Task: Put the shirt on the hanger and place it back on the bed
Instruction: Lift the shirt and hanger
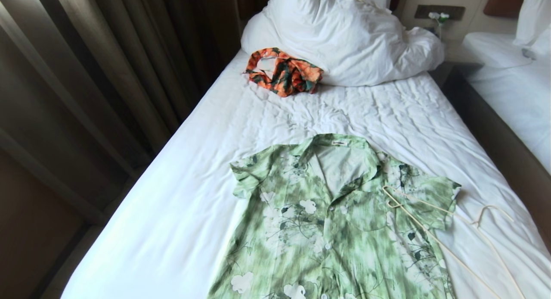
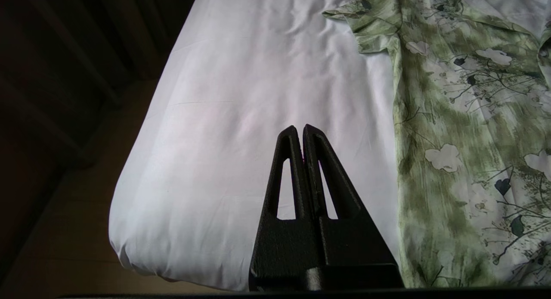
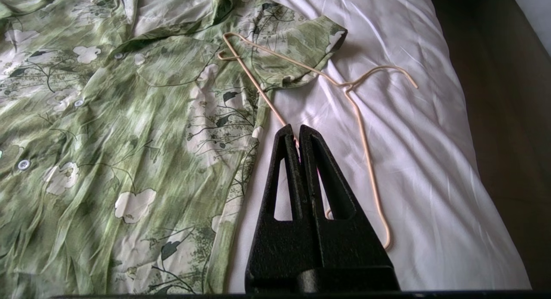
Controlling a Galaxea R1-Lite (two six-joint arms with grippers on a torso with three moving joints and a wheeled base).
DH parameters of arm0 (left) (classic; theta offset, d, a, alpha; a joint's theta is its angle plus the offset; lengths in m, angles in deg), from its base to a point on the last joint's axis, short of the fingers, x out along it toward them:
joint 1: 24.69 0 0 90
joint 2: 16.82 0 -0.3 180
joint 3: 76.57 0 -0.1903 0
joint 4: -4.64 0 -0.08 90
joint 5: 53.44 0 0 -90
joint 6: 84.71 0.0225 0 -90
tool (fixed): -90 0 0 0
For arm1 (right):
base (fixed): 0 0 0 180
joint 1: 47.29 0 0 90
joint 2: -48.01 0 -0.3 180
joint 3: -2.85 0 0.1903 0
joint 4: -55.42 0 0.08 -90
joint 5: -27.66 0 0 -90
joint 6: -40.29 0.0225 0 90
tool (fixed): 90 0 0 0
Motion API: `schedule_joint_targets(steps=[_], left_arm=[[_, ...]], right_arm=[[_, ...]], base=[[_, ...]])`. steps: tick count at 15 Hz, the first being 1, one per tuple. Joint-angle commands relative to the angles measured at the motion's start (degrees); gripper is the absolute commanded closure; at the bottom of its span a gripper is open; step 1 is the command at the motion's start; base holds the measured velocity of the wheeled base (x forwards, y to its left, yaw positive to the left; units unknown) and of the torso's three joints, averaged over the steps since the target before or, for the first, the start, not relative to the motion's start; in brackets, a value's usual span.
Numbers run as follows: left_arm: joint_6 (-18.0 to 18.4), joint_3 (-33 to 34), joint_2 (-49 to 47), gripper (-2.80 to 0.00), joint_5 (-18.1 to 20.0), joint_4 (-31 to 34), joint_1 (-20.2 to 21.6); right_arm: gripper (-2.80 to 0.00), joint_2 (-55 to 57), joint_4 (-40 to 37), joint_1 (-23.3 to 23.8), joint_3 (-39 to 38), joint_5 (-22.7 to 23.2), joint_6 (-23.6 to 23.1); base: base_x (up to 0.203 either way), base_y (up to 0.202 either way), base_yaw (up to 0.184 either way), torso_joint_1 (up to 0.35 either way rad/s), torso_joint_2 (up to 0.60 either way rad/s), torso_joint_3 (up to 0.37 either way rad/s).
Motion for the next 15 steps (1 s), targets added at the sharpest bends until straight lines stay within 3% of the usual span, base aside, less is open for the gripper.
schedule_joint_targets(steps=[1, 10, 15], left_arm=[[0.02, 0.01, -0.07, 0.0, 0.04, 0.02, 0.02], [0.02, 0.01, -0.07, 0.0, 0.04, 0.02, 0.02], [0.02, 0.01, -0.07, 0.0, 0.04, 0.02, 0.02]], right_arm=[[0.0, 0.02, 0.04, 0.0, -0.62, -0.07, 0.35], [0.0, 0.02, -0.04, 0.0, 0.56, -0.25, 1.13], [0.0, 1.59, -4.6, -0.08, 10.13, 0.34, 0.97]], base=[[0.0, 0.0, 0.0, 0.0, 0.0, 0.0], [0.0, 0.0, 0.0, 0.0, 0.0, 0.0], [0.0, 0.0, 0.0, 0.0, 0.0, 0.0]])
